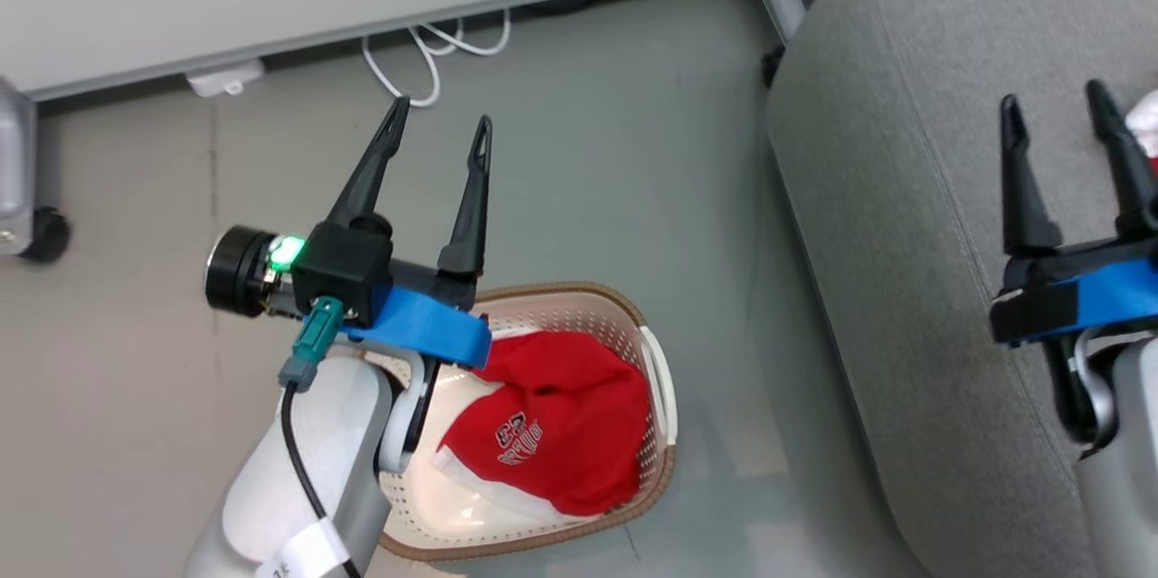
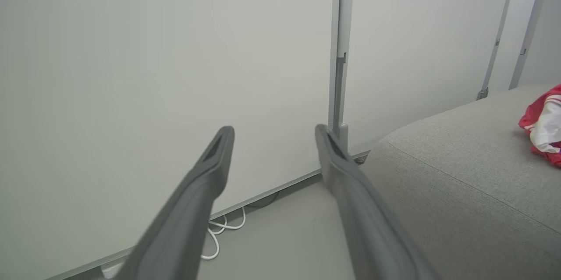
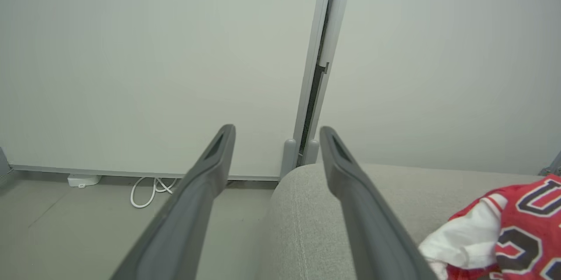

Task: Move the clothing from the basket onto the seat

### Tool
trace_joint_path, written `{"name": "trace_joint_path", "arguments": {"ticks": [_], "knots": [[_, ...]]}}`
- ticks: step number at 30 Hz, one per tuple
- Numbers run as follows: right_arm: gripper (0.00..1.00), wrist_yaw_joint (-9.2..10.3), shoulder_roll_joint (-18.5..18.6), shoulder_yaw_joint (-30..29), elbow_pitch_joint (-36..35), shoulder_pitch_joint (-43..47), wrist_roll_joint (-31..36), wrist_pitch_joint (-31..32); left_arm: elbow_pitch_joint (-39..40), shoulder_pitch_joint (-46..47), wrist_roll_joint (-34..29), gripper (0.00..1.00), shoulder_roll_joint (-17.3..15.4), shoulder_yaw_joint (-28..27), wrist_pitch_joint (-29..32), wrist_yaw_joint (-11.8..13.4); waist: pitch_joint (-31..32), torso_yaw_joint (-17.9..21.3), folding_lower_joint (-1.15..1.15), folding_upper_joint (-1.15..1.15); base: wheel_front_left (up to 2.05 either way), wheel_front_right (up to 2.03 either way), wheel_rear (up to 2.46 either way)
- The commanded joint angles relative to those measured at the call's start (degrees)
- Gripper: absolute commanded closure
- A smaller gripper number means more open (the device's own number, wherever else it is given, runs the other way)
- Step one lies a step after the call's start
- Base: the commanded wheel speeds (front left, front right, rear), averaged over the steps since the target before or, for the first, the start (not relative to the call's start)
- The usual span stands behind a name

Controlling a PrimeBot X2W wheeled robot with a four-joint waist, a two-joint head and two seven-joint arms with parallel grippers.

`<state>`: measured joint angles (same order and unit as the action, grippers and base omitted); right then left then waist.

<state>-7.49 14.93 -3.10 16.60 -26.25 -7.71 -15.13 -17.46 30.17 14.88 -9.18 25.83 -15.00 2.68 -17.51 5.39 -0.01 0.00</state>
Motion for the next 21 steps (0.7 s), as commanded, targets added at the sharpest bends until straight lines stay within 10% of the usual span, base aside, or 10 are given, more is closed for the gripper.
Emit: {"name": "trace_joint_path", "arguments": {"ticks": [1,21], "knots": [[0.00,-0.01,-0.3,0.6,-0.2,1.4,0.0,0.0,0.4,-1.4,-0.5,0.00,0.2,-1.0,-0.3,-0.2,2.6,-2.4,0.01,0.00,0.00,0.00,0.00],[0.00,-0.01,-6.0,4.2,-1.7,12.1,-1.9,0.0,5.2,-17.8,-5.6,0.00,4.2,-15.7,-0.3,-4.3,12.5,-8.4,0.01,0.00,0.00,0.00,0.00]]}}
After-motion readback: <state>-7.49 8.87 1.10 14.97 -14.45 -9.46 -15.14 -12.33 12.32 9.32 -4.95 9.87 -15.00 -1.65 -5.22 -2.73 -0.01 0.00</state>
